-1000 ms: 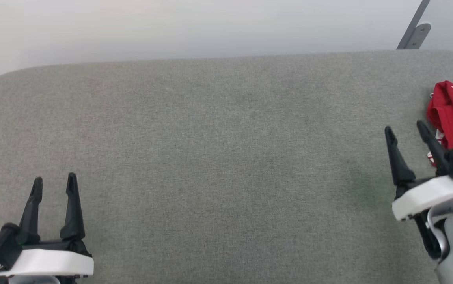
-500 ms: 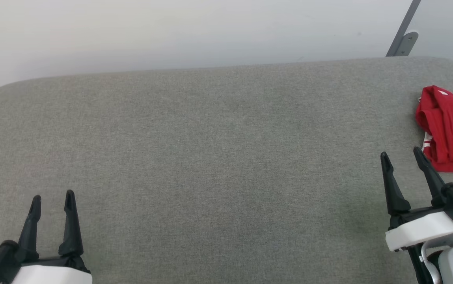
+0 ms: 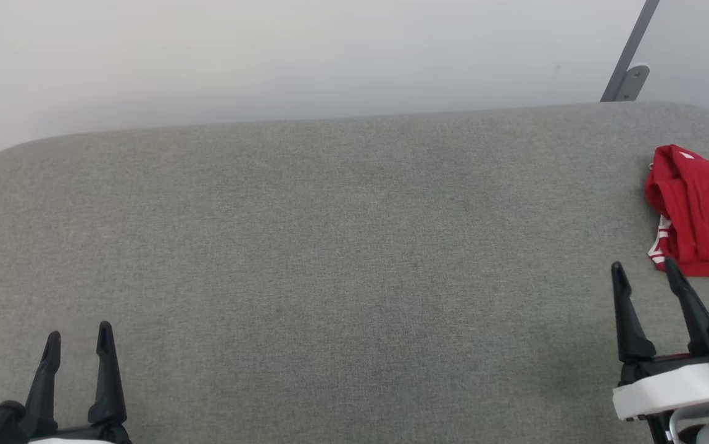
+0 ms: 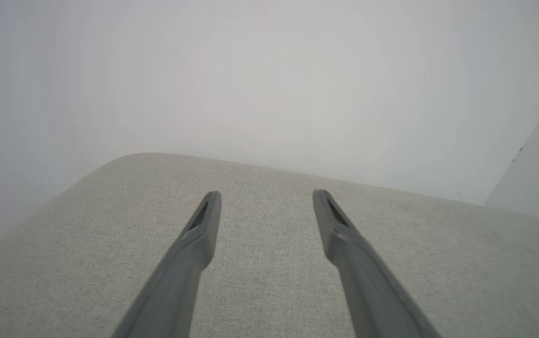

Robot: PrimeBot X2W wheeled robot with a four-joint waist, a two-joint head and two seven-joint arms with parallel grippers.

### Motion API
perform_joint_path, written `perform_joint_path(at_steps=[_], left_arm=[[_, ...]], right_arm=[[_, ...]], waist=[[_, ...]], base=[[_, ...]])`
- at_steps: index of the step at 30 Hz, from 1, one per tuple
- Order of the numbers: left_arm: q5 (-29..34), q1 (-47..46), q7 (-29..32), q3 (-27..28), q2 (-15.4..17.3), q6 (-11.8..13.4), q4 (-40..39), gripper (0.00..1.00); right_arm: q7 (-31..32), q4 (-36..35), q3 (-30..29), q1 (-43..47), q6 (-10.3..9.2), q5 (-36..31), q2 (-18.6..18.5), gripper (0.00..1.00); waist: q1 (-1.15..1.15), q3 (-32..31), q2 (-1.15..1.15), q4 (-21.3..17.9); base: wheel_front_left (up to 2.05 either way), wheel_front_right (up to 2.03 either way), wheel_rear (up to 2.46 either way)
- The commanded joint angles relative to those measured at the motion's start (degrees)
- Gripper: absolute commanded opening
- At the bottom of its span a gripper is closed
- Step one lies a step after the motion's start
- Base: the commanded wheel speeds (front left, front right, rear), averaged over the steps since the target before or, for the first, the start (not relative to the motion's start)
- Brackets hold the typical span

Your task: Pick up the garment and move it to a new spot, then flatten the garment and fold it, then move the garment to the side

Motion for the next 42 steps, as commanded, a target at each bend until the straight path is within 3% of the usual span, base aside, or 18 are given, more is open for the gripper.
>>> perform_joint_path(at_steps=[1, 19, 20, 23, 42], left_arm=[[0.32, 0.91, -0.26, 0.24, -0.24, -0.18, -0.13, 1.00], [1.14, 1.36, -0.26, 1.16, -1.49, -0.18, -0.54, 1.00], [0.60, 0.79, 0.01, 1.09, -1.50, 0.00, -0.33, 0.00], [0.10, 0.78, 0.21, 0.79, -2.10, 0.00, 1.33, 0.00], [-17.62, -2.96, 5.46, 0.18, -2.97, -0.05, 3.94, 0.00]], right_arm=[[-0.23, -0.56, -0.13, 0.62, -0.02, -0.20, 0.43, 1.00], [-0.23, -1.35, -0.26, 2.11, -0.02, -0.84, 0.51, 1.00], [0.01, -1.09, -0.42, 1.61, 0.00, -0.70, 0.65, 0.00], [0.16, 0.38, -0.41, 2.32, 0.00, -0.42, 1.29, 0.00], [5.44, 1.91, -1.21, 0.44, 0.00, 19.28, 2.81, 0.00]], waist=[[0.00, -0.11, 0.00, 0.05], [0.00, -0.88, 0.00, 0.40], [0.00, -0.89, 0.00, 0.40], [0.00, -0.91, 0.00, 0.41], [0.00, -1.17, 0.00, 0.75]], base=[[0.00, 0.00, 0.00], [0.00, 0.00, 0.00], [0.00, 0.00, 0.00], [0.00, 0.00, 0.00], [0.00, 0.00, 0.00]])
